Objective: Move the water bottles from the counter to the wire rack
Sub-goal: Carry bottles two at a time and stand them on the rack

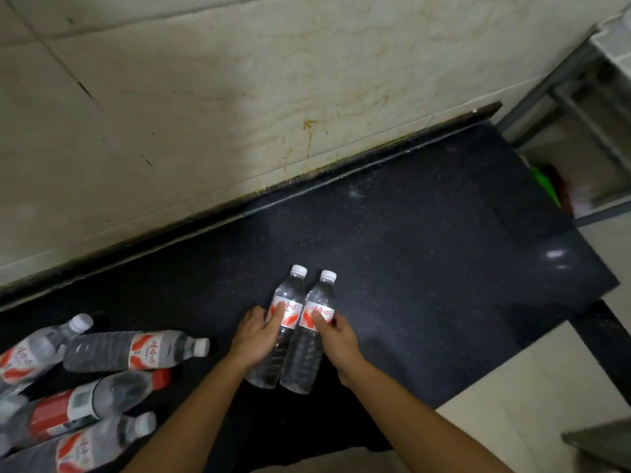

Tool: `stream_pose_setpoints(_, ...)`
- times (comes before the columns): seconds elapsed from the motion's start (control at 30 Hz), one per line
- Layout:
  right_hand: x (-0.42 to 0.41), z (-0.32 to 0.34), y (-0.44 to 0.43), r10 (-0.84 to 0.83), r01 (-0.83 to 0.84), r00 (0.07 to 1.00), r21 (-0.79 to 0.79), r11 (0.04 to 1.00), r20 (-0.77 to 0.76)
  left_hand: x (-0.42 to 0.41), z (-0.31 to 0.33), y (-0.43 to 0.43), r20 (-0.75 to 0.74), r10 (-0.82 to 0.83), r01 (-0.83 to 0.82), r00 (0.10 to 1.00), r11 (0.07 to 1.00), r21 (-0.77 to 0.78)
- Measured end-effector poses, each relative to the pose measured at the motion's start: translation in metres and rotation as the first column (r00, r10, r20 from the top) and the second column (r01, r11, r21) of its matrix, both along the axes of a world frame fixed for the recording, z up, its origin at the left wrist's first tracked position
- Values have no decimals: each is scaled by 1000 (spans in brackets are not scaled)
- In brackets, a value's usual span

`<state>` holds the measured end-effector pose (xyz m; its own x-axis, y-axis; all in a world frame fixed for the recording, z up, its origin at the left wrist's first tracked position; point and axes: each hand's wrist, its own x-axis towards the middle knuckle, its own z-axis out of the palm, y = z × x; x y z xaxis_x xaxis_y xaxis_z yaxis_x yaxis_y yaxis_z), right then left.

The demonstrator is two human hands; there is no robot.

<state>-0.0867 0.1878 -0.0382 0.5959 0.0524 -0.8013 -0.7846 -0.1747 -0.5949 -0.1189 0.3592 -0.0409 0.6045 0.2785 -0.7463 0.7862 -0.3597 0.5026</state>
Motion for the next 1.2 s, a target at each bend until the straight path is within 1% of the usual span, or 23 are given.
stream_pose_setpoints(0.07, -2, 6, -12, -74, 74, 996, -11, 997, -48, 0, 0, -17, -5, 15, -15, 1000, 1000, -9)
stream_pose_setpoints(0.1, -3, 5, -15, -84, 83, 995, -15, 996, -59, 2, -1, -24, -12, 32, -32, 999, 999, -5)
stream_pose_setpoints(0.13, -4, 6, -16, -81, 80, 995, -30, 996, -57, 4, 0, -31, -25, 49, -48, 998, 999, 15)
stream_pose_setpoints(0.2, -5, 3, -15, -14, 15, 1000, -89, 996, 6, 9, 2, -41, -47, 69, -64, 997, 994, 90)
stream_pose_setpoints(0.23, -5, 2, -14, 9, -6, 1000, -95, 996, 30, 11, 1, -44, -51, 68, -61, 996, 990, 125)
stream_pose_setpoints(0.3, -5, 6, -15, -7, 9, 999, -58, 998, 35, 12, 0, -46, -50, 83, -75, 995, 986, 146)
stream_pose_setpoints(0.4, -10, 8, -26, -90, 90, 996, 23, 996, 4, 10, -5, -49, -38, 180, -178, 983, 983, 56)
stream_pose_setpoints(0.47, -14, 6, -37, -145, 145, 989, 53, 988, 8, 11, -4, -58, -15, 199, -199, 980, 980, -6)
stream_pose_setpoints(0.57, -12, 17, -61, -218, 213, 975, 87, 973, 51, 22, 24, -84, 67, 173, -167, 983, 982, -87)
stream_pose_setpoints(0.67, 4, 42, -97, -314, 294, 944, 180, 939, 96, 44, 58, -119, 124, 186, -149, 975, 955, -258)
stream_pose_setpoints(0.77, 30, 74, -137, -437, 388, 884, 257, 885, 167, 76, 98, -164, 226, 149, -54, 963, 924, -379)
stream_pose_setpoints(0.87, 58, 109, -182, -510, 434, 819, 297, 850, 262, 111, 138, -217, 335, 123, 19, 934, 920, -392)
stream_pose_setpoints(1.0, 90, 155, -260, -531, 436, 747, 308, 846, 401, 140, 184, -295, 488, 23, 149, 873, 939, -311)
stream_pose_setpoints(1.1, 112, 187, -332, -523, 405, 694, 333, 852, 495, 150, 218, -370, 582, 67, 170, 811, 923, -344)
stream_pose_setpoints(1.2, 135, 215, -410, -513, 356, 672, 375, 856, 534, 163, 247, -453, 684, 132, 166, 718, 921, -353)
